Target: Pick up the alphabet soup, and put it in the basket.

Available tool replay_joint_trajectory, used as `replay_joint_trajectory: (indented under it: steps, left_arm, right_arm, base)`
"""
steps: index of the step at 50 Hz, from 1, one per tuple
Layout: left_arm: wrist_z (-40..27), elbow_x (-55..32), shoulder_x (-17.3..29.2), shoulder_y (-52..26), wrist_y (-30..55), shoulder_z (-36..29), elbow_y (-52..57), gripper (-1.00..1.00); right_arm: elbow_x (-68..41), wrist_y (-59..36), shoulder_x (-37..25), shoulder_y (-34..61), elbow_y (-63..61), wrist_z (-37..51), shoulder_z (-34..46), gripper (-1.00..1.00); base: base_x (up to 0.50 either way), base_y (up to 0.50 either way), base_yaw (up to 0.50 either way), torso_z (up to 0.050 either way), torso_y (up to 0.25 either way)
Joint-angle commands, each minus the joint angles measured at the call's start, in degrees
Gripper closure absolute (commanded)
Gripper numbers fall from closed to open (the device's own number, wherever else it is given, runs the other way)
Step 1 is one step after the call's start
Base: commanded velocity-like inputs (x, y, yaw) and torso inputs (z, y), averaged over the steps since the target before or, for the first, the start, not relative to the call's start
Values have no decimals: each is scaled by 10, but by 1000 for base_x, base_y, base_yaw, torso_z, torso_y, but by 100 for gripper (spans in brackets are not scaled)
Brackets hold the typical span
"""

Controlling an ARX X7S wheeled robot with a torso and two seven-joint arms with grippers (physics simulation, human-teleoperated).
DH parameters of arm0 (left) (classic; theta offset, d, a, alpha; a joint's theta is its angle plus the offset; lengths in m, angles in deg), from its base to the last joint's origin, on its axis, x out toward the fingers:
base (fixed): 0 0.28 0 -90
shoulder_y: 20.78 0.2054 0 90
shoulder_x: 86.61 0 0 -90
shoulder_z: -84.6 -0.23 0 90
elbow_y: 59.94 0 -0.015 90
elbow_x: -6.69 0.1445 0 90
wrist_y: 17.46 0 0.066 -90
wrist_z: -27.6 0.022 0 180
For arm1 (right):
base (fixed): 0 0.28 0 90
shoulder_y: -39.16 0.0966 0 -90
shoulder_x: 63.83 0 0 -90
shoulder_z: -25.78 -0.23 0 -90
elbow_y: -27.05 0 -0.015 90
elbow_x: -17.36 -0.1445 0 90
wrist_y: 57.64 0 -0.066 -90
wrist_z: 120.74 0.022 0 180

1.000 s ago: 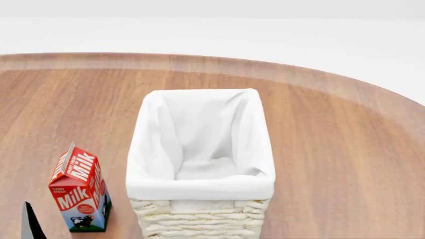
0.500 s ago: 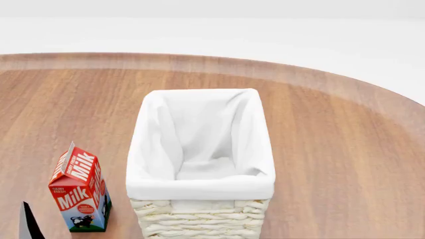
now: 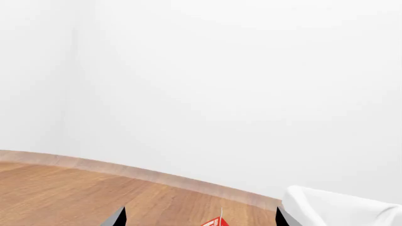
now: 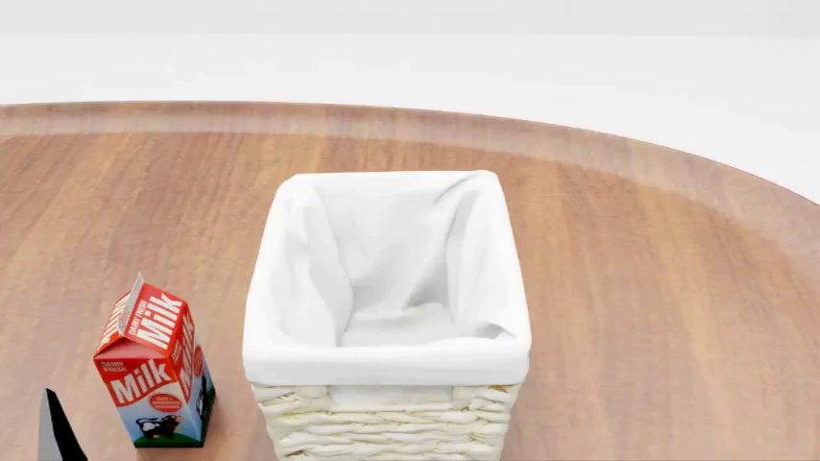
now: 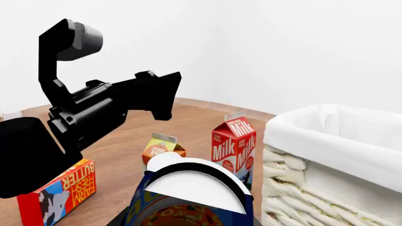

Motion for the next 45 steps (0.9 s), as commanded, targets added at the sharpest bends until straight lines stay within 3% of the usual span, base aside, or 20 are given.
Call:
replay_joint_trajectory:
  steps: [1,45]
  left_arm:
    - [0,0,0,-2,-1,-2,-3,-100]
    - [-4,-3,4,-4,-4,-6,-7,-100]
  right_arm:
    - [-25,-4,-7,0,-53,17,-15,100]
    - [-136,-100,-29,64,-185,105,-59,100]
  base:
    - [0,0,0,0,0]
    - [0,0,0,0,0]
